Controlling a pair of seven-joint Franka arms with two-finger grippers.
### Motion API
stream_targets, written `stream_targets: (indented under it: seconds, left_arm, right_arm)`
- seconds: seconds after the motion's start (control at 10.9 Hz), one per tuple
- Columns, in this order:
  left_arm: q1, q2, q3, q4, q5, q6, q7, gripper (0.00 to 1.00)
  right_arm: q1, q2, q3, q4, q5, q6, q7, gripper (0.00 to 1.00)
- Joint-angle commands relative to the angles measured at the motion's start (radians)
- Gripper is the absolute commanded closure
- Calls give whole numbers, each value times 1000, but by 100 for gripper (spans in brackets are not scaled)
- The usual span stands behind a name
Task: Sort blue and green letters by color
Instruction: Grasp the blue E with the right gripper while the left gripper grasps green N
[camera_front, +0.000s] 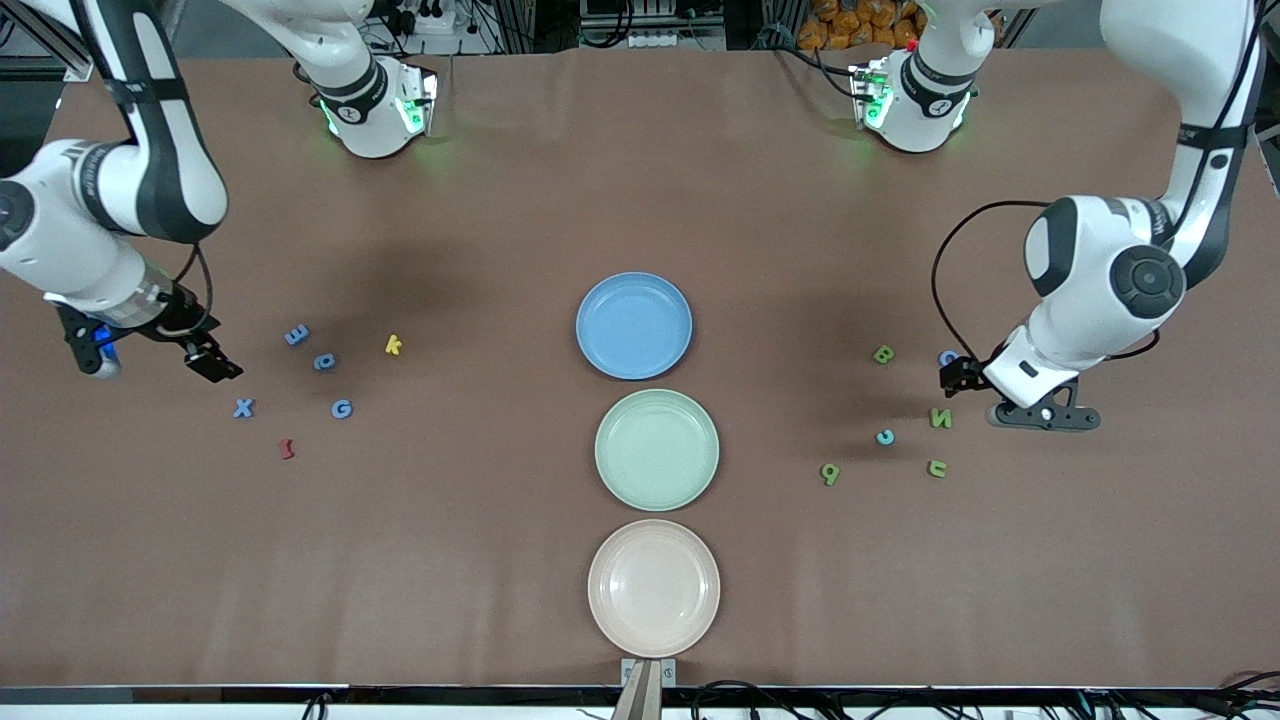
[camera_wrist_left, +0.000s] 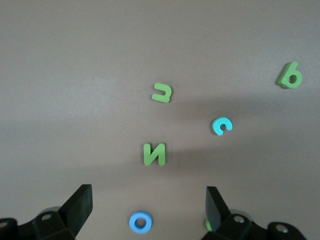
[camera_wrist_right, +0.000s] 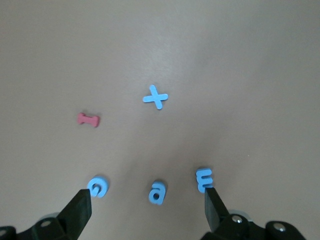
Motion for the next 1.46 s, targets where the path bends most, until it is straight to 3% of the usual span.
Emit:
stream_targets:
  seconds: [0.0, 0.37, 0.55, 1.37]
  left_arm:
    - [5, 84, -7, 0, 21, 105, -14, 0]
    - [16, 181, -6, -3, 21, 220, -14, 4]
    - [16, 201, -6, -3, 21, 225, -14, 8]
    - [17, 249, 1, -3, 22, 247, 3, 17]
  right_arm:
    - [-23, 48, 8, -108, 1, 172, 26, 0]
    - [-45, 123, 8, -126, 1, 212, 3, 0]
    - [-46, 155, 8, -169, 1, 296, 3, 0]
    - [-45, 145, 9, -292, 1, 364, -6, 0]
